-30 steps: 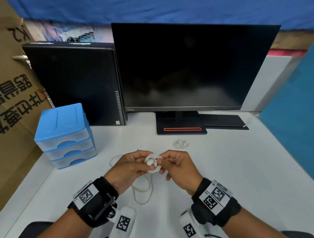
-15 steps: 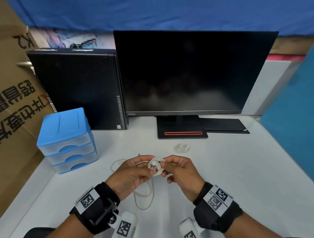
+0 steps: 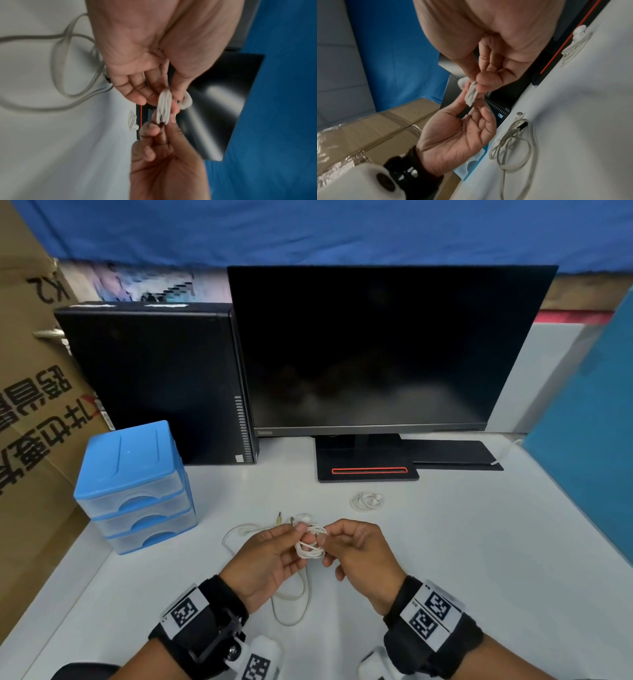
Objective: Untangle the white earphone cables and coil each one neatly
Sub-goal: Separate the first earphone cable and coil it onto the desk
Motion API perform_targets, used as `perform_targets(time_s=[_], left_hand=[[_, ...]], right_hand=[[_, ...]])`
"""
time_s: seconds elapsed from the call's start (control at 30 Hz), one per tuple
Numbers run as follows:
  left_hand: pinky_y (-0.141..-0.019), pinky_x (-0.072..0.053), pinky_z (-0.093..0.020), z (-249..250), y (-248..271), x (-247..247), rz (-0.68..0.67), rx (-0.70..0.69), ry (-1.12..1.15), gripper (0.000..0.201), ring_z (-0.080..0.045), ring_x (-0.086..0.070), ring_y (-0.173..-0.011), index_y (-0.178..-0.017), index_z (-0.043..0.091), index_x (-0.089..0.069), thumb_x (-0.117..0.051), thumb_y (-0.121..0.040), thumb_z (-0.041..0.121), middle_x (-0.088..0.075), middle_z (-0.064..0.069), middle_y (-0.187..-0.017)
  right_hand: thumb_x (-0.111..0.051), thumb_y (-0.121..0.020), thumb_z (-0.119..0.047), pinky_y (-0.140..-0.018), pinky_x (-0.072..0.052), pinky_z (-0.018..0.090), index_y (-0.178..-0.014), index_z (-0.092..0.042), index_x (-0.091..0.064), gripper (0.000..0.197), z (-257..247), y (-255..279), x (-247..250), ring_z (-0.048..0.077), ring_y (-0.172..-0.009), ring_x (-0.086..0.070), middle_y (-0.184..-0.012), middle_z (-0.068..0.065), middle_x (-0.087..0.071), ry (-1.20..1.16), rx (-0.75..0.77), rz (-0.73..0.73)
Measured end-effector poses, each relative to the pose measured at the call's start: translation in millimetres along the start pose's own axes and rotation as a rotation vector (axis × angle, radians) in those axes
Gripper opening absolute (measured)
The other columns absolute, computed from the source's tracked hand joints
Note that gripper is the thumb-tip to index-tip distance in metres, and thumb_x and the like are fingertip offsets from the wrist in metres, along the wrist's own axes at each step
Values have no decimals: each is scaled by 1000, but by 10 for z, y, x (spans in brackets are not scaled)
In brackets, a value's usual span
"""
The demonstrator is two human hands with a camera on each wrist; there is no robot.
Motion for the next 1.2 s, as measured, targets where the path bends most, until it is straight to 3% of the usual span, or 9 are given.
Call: perform_targets(time_s=[0.1,0.27,0.33,0.47,0.73,0.87,0.97,1.1,1.2], left_hand=[[-83,-51,-28,-25,-18,56,63,3,-33,27,-14,-70,-80,-98,6,-73,-68,-82,28,-74,-10,-98],[-75,-52,-26,-158,15,58,39,167,-47,27,-13,-67,-78,-101,11,-75,-70,-84,32,-73,-7,-97],[-77,-51,-26,-127,22,42,10,160,-85,21,-13,-69,-79,-93,12,-78,-75,-78,25,-74,-5,-96],[-77,-51,-27,-26,27,43,7,90,-170,32,-17,-71,-84,-101,6,-76,-78,-70,11,-74,-13,-102],[-73,-52,-25,65,-109,-16,7,81,-298,27,-18,-67,-81,-104,6,-72,-76,-77,4,-74,-12,-96],[-69,-49,-24,129,-334,-324,-74,109,-537,21,-13,-64,-75,-98,10,-75,-79,-80,19,-74,-5,-90],[-70,-52,-25,142,-506,-538,-167,212,-462,17,-14,-65,-75,-101,10,-73,-72,-86,18,-73,-6,-96],[-66,-53,-23,184,-729,-652,-172,161,-527,12,-12,-64,-71,-94,13,-73,-76,-82,9,-73,-7,-93],[-73,-56,-30,75,-779,-718,-198,176,-540,13,-15,-68,-75,-92,14,-71,-73,-86,26,-74,-6,-91]], right_hand=[[-66,-90,-9,-44,-40,23,-84,-4,-72,10,16,15,-4,12,-57,-56,-69,12,-67,18,0,11],[-66,-90,-8,-43,-40,23,-87,2,-71,12,72,19,23,12,-55,-56,-69,8,-69,15,-47,28],[-66,-90,-9,-43,-40,23,-88,4,-70,13,80,13,25,13,-55,-56,-67,6,-68,18,-63,24],[-66,-90,-8,-43,-40,23,-89,3,-69,12,68,-3,19,12,-54,-56,-63,6,-65,47,-50,16],[-66,-91,-8,-42,-41,22,-88,4,-70,13,50,-98,143,11,-53,-56,-65,7,-66,127,-54,-8],[-68,-89,-6,-42,-40,22,-87,8,-67,14,-17,-260,406,10,-49,-54,-63,7,-65,222,-72,32],[-68,-89,-7,-43,-42,21,-87,7,-68,14,-92,-354,652,11,-51,-56,-70,10,-66,241,-102,64],[-66,-90,-7,-45,-44,20,-86,3,-71,12,-189,-398,824,11,-52,-56,-71,9,-67,261,-115,53],[-67,-90,-8,-45,-44,20,-83,0,-71,11,-211,-411,868,10,-52,-56,-69,7,-67,300,-108,45]])
Point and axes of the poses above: each hand's wrist, its own y-axis away from the middle knuckle, its own x-axis out of the back of the hand, z = x × y, the point moved 8 cm from there along -y, towards the middle knuckle
